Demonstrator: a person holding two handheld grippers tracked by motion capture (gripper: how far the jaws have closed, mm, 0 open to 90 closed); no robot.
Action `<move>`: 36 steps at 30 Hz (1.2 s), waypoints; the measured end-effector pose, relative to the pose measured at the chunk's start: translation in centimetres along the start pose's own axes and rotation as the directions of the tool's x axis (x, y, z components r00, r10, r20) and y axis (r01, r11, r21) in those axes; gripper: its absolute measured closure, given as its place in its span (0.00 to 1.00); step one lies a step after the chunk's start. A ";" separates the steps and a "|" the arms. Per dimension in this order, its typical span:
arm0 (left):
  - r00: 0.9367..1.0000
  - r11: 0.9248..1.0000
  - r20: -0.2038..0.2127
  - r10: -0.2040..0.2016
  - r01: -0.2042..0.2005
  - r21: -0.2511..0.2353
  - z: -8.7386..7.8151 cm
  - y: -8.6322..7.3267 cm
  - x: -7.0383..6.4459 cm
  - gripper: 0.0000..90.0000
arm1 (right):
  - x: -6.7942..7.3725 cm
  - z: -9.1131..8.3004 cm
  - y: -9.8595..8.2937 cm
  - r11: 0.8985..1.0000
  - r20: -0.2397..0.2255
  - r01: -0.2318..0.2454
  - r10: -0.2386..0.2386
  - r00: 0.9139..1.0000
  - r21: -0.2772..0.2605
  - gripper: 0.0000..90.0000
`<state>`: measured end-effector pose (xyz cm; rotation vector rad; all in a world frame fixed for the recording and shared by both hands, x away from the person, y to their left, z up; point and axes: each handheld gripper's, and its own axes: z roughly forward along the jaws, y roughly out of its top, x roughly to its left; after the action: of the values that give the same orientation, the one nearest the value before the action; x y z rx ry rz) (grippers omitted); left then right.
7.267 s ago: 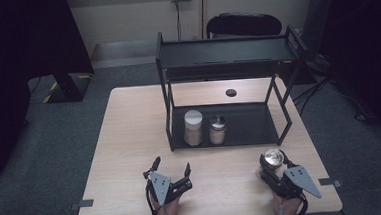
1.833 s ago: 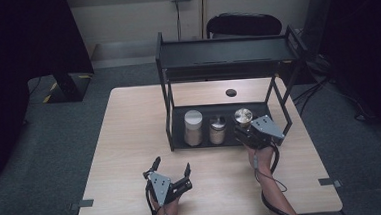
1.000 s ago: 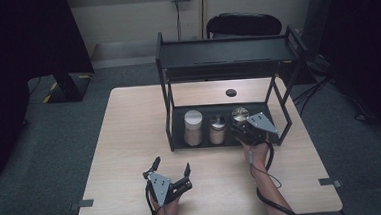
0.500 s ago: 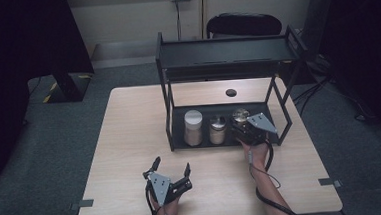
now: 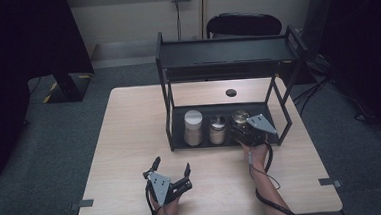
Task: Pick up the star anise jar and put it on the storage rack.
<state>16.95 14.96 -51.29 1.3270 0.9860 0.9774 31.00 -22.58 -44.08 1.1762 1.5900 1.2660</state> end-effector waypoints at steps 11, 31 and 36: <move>1.000 1.000 0.000 0.001 -0.001 -0.001 0.0 0.0 0.0 0.02 | -0.3 0.0 -0.3 1.000 0.006 -0.014 0.014 1.000 0.007 0.39; 1.000 1.000 -0.001 0.001 -0.001 -0.001 0.0 0.0 0.0 0.02 | -0.5 -0.2 -0.6 1.000 -0.001 -0.017 0.017 1.000 0.009 0.38; 1.000 1.000 -0.002 0.001 -0.001 -0.001 0.0 0.0 0.0 0.02 | -0.4 -0.3 -0.6 1.000 -0.002 -0.015 0.015 1.000 0.010 0.38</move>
<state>16.91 14.93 -51.30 1.3262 0.9868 0.9795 30.74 -23.13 -44.61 1.1954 1.5936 1.2709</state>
